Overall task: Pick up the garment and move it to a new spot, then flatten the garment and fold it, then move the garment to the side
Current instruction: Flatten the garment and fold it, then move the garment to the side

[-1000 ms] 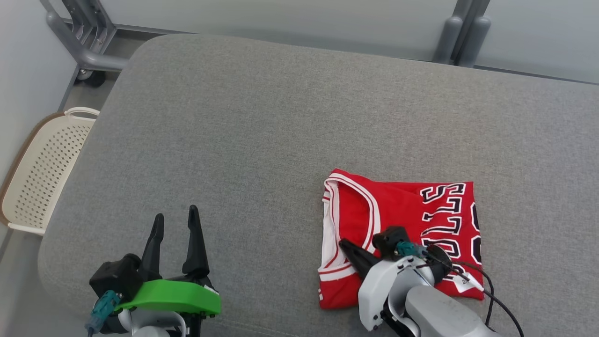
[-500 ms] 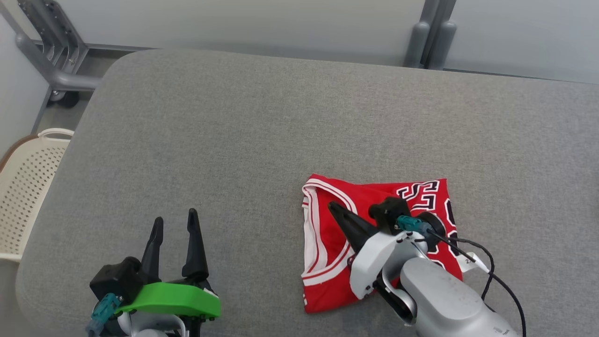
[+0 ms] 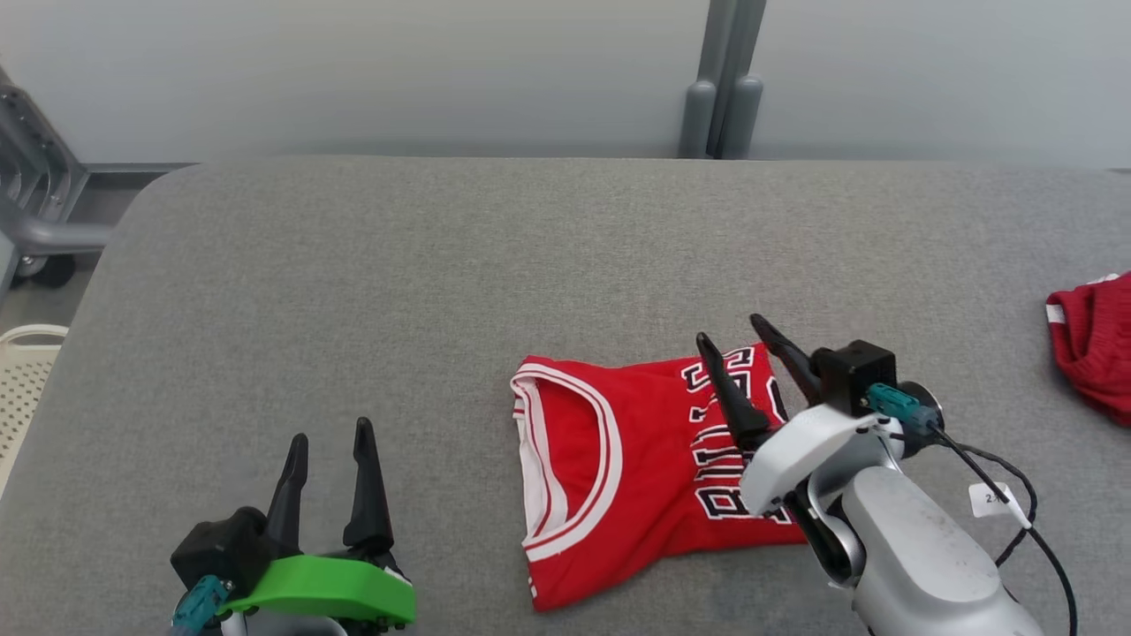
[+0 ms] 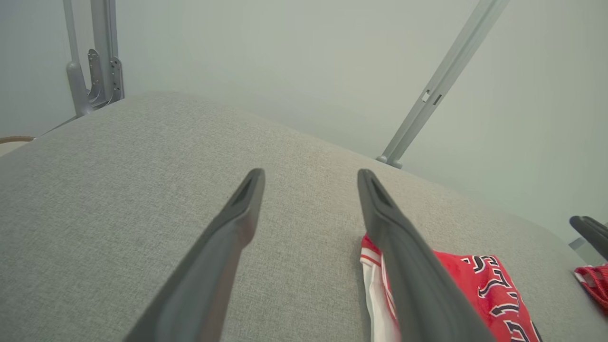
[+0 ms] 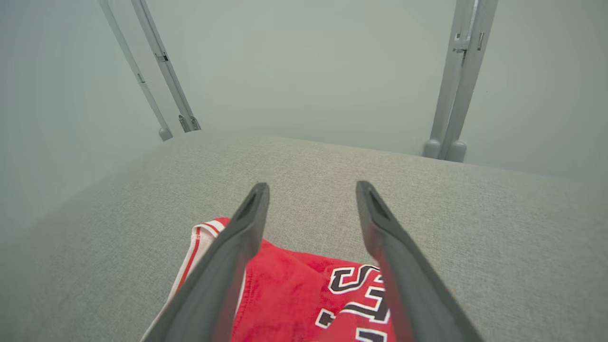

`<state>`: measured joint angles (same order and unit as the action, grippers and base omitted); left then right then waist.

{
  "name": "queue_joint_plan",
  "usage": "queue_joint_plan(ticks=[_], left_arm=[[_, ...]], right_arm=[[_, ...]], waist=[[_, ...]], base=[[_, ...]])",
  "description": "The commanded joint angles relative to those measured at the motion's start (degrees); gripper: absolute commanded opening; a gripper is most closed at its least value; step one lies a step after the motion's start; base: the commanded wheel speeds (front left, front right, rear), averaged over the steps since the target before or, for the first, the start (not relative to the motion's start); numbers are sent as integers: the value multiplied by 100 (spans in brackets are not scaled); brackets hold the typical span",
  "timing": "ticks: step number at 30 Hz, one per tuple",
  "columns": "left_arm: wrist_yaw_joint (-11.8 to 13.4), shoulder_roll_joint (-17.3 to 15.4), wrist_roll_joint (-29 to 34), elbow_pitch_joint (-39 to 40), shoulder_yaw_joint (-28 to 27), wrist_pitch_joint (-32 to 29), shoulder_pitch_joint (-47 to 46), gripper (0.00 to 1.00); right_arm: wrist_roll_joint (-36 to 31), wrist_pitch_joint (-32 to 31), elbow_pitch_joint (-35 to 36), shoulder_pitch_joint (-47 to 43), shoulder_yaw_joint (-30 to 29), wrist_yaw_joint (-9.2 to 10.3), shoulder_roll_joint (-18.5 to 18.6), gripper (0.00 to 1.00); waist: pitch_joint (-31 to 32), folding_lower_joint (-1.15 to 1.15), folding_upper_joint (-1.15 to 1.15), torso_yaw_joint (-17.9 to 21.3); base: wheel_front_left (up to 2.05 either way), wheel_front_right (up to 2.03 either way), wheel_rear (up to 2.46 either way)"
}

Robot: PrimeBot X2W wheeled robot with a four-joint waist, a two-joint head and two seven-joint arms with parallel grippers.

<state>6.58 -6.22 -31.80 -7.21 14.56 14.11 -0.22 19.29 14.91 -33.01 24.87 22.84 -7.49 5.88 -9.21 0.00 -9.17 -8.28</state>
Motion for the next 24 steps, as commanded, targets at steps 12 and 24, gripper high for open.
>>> queue_joint_plan(ticks=[12,24], left_arm=[[42,-16,-35,35,48,-15,117,100],[27,-16,-24,59,69,17,-66,100]], right_arm=[[753,-567,-308,-240,-226,0,655,100],[1850,-1695,-181,-91,300,0,1436,100]], waist=[[66,0,0,334],[-234,0,0,24]], base=[[0,0,0],[0,0,0]])
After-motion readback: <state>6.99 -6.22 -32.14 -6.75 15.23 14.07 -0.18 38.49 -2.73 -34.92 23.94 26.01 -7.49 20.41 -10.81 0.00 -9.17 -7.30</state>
